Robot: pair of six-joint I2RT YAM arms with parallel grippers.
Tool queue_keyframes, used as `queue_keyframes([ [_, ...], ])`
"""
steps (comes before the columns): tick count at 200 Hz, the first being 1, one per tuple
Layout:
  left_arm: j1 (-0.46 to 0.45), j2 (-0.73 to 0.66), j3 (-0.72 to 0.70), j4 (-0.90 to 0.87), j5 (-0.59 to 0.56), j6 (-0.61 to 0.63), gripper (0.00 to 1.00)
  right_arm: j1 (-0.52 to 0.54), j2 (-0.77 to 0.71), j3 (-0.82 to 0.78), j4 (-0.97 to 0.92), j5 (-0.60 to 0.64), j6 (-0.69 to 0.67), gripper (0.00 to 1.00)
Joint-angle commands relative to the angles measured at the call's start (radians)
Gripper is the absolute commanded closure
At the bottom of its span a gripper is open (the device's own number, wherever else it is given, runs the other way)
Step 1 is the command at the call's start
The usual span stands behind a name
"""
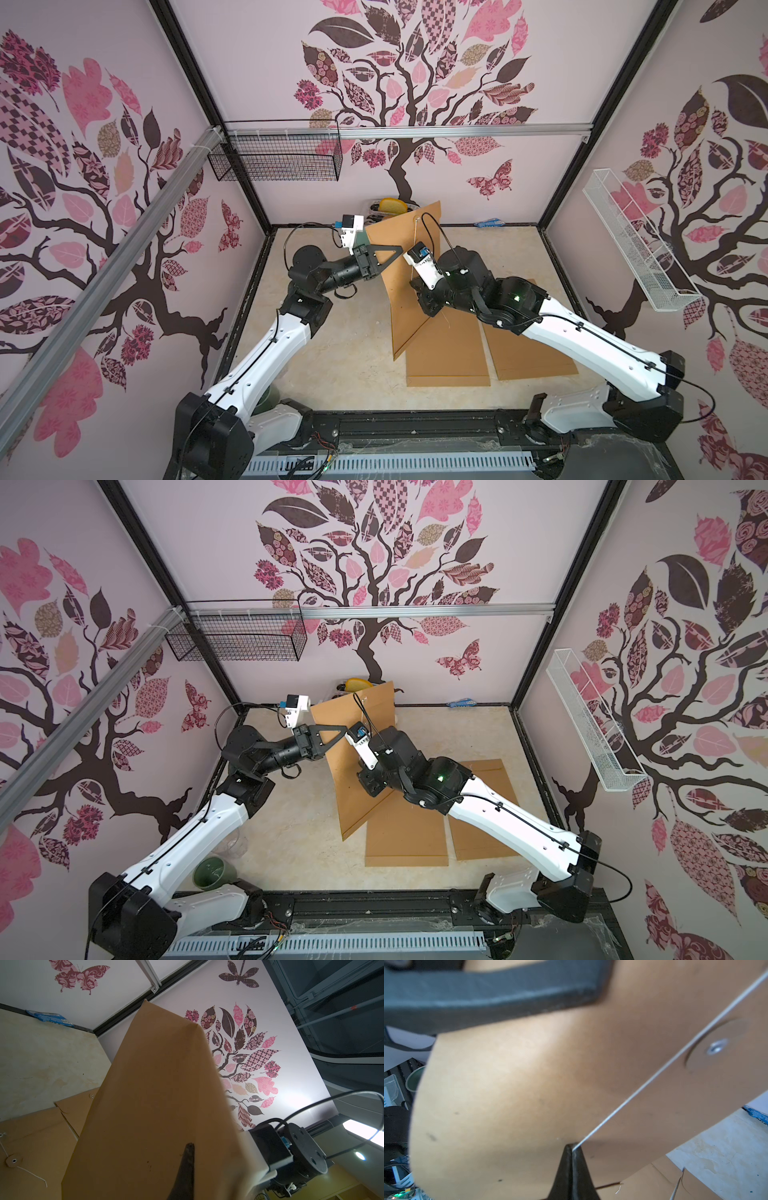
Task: Close the mouth of the file bag
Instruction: Close the file bag.
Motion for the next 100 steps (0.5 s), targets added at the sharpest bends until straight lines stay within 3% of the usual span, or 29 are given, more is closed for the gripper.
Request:
queue_keyframes([
  [1, -0.002, 0.011, -0.003, 0.198, 0.002, -0.104, 1.0, -0.037, -0.019, -0.03, 0.011, -0.11, 0.049, 1.0],
  [69, -0.002, 0.031, -0.008, 0.363, 0.014, -0.242, 1.0, -0.164, -0.084, -0.122, 0.111, -0.273, 0.102, 1.0],
  [100, -0.002, 0.008, 0.007, 0.187, 0.013, -0.119, 1.0, -0.165, -0.109, -0.143, 0.131, -0.289, 0.104, 1.0],
])
